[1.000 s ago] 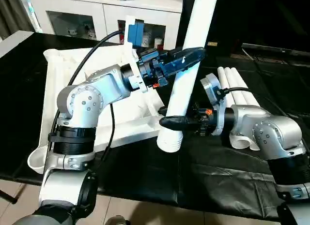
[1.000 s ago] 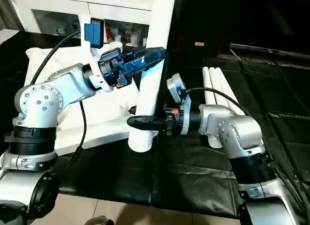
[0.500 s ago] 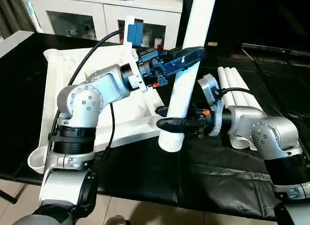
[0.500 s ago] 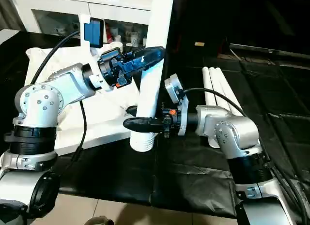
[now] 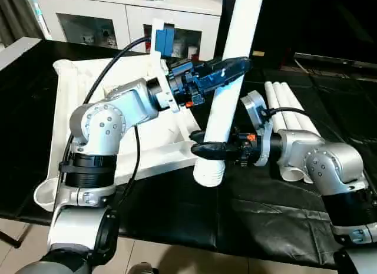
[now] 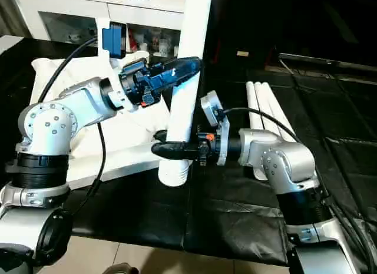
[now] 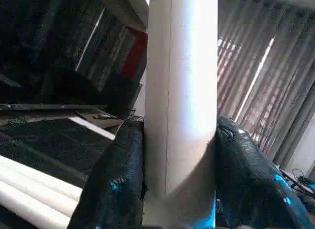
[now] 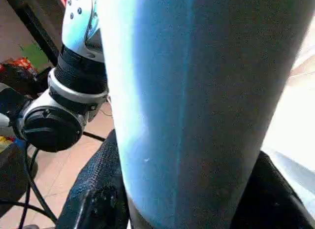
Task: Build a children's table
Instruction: Pick table leg
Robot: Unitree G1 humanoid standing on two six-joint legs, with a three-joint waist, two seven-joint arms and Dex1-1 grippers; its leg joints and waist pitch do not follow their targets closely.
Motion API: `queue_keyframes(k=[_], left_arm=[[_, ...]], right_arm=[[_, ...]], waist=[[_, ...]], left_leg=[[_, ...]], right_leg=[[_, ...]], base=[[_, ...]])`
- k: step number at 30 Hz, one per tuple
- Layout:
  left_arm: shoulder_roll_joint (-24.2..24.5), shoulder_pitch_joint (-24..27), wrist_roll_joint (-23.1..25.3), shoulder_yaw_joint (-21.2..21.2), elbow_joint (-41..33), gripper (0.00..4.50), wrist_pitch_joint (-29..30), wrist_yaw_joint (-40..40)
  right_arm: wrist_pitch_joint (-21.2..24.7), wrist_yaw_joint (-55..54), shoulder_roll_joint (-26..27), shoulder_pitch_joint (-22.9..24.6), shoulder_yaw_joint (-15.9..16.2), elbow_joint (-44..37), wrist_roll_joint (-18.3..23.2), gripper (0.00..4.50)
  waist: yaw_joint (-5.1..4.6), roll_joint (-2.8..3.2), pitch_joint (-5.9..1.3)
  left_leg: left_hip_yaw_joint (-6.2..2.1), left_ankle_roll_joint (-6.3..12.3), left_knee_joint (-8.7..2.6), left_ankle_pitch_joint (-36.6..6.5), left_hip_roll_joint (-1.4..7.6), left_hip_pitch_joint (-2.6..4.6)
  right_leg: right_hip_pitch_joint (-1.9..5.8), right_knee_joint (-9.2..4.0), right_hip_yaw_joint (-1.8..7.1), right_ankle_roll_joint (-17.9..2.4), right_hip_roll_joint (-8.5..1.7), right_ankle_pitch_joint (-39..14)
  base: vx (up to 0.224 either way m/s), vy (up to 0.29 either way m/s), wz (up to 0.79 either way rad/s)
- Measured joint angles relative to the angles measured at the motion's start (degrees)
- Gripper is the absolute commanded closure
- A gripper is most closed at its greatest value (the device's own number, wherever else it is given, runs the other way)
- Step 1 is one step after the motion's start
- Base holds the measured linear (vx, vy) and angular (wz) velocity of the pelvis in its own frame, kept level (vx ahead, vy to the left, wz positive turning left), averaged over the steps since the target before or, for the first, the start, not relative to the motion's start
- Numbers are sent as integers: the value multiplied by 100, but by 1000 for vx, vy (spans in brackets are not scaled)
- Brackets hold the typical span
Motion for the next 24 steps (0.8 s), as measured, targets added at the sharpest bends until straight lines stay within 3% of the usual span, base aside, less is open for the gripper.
queue_keyframes(k=[10, 11, 18, 24], left_arm=[[0, 0, -10, 0, 0, 275, -1, 4], [0, 0, -10, 0, 1, 275, -1, 3], [22, -32, -98, 144, -8, 275, -116, -16], [55, -32, -125, 145, -61, 275, -116, -75]], right_arm=[[-172, -11, 3, 36, 6, -2, -51, 257], [-216, -19, 7, 61, 5, -1, -55, 201], [-112, -64, 9, 146, 15, 38, -92, 143], [-90, -140, 40, 145, 15, 76, -95, 142]], waist=[[2, 0, 0], [2, 0, 0], [-1, 0, 0], [0, 0, 0]], left_leg=[[0, 0, 0, 0, 0, 0], [0, 0, 0, 0, 0, 0], [0, 0, 0, 0, 0, 0], [0, 0, 0, 0, 0, 0]], right_leg=[[0, 0, 0, 0, 0, 0], [0, 0, 0, 0, 0, 0], [0, 0, 0, 0, 0, 0], [0, 0, 0, 0, 0, 0]], base=[[0, 0, 0], [0, 0, 0], [0, 0, 0], [0, 0, 0]])
